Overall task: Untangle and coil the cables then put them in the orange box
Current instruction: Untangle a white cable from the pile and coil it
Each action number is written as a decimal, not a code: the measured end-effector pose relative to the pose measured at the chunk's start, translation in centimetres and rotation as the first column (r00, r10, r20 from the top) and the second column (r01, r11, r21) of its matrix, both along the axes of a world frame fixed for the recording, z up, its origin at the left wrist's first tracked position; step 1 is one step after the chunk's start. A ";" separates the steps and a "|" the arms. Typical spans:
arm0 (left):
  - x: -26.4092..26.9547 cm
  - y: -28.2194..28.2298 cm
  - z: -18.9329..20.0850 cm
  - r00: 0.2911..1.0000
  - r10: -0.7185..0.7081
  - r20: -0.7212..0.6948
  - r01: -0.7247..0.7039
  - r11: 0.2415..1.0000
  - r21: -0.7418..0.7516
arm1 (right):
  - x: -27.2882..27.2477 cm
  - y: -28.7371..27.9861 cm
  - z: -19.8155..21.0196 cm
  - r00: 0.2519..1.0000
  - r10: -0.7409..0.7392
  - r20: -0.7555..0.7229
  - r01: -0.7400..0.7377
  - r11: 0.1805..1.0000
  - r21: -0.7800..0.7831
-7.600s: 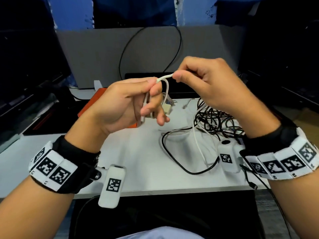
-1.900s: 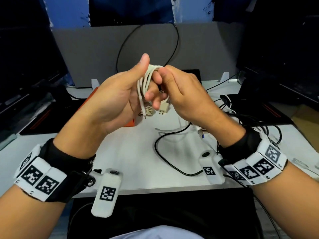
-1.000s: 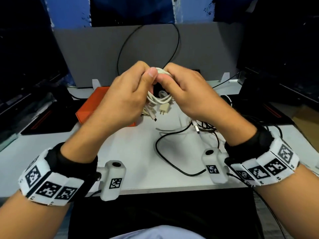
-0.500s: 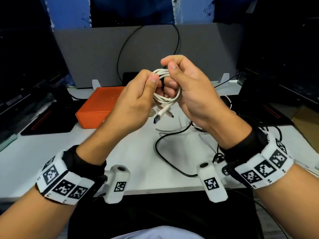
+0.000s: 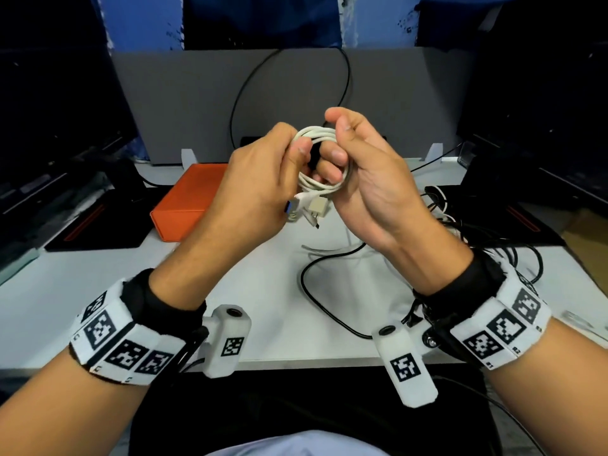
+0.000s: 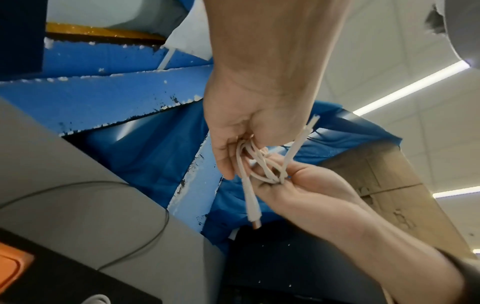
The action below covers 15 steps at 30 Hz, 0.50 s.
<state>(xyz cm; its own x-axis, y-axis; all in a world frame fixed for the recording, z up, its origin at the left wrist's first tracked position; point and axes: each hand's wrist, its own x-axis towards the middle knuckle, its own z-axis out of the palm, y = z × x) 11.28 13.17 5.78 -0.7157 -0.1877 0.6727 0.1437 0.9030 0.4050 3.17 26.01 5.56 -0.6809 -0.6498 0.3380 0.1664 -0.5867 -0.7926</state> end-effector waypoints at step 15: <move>-0.2 0.5 0.3 0.993 -0.108 0.055 0.098 0.983 0.158 | -0.2 -0.1 0.2 0.993 0.053 0.101 -0.038 0.988 -0.149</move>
<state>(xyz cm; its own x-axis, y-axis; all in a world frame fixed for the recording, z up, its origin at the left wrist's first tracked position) 11.06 13.63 6.07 -0.7769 -0.2093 0.5939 0.2019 0.8106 0.5498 2.94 25.87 5.77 -0.6881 -0.6294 0.3610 0.2727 -0.6854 -0.6752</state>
